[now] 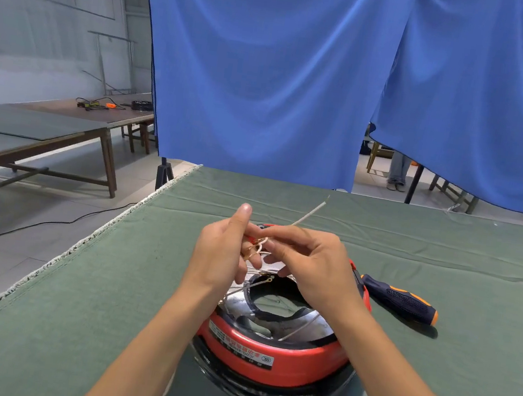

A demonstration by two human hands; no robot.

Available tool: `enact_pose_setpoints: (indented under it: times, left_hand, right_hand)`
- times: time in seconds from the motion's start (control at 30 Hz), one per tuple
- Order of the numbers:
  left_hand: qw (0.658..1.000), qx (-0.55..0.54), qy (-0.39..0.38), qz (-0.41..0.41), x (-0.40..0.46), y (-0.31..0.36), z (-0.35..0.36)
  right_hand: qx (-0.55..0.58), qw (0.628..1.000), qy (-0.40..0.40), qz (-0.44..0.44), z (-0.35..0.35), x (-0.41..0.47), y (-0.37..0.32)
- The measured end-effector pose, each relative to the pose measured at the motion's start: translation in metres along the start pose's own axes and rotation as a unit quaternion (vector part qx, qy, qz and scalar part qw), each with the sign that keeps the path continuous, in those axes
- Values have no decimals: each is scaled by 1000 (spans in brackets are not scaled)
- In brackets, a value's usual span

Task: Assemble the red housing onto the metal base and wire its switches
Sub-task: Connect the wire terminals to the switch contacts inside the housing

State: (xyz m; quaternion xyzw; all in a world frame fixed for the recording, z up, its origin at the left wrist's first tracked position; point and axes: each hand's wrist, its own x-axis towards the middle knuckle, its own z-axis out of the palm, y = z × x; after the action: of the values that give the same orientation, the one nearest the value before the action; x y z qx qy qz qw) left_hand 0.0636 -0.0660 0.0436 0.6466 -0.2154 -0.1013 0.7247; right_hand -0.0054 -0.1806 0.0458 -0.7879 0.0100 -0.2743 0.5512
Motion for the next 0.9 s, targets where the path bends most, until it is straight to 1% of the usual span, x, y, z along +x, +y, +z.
enact_pose_setpoints:
  times: [0.1,0.17,0.27,0.43,0.53,0.6,0.63,0.7,0.77,0.83,0.9]
  left_hand:
    - [1000,-17,-13,5,-2,1,-2]
    - [1000,-6,-11,17,-2,-1,-4]
    - [1000,-1,2,31,-2,-4,-6]
    - [997,-28,55,44,-1,-6,-6]
    - [996,-5,67,61,-2,-7,-4]
    - [995,6,73,69,-3,-8,-3]
    - [995,8,73,69,-3,-7,-3]
    - [996,5,55,69,-4,-5,-3]
    - [997,-3,18,75,-5,-3,-3]
    - [996,-8,-10,84,-8,-1,-3]
    - [996,-9,-20,90,-9,0,-4]
  right_hand:
    - [-17,1000,-13,-10,1,0,0]
    - [-20,1000,-12,-11,1,0,0]
    - [-32,999,6,-14,-1,0,0]
    - [7,999,34,9,-3,-2,-2]
    - [20,998,50,7,-5,-3,-1]
    - [47,996,73,-9,-4,-4,-2]
    - [43,994,97,-33,-4,-5,-2]
    - [-23,985,148,-90,-2,-5,-1]
    - [-112,976,158,-99,-1,-2,2]
    - [-149,978,140,-50,-1,2,7]
    - [-148,982,113,10,-2,7,11]
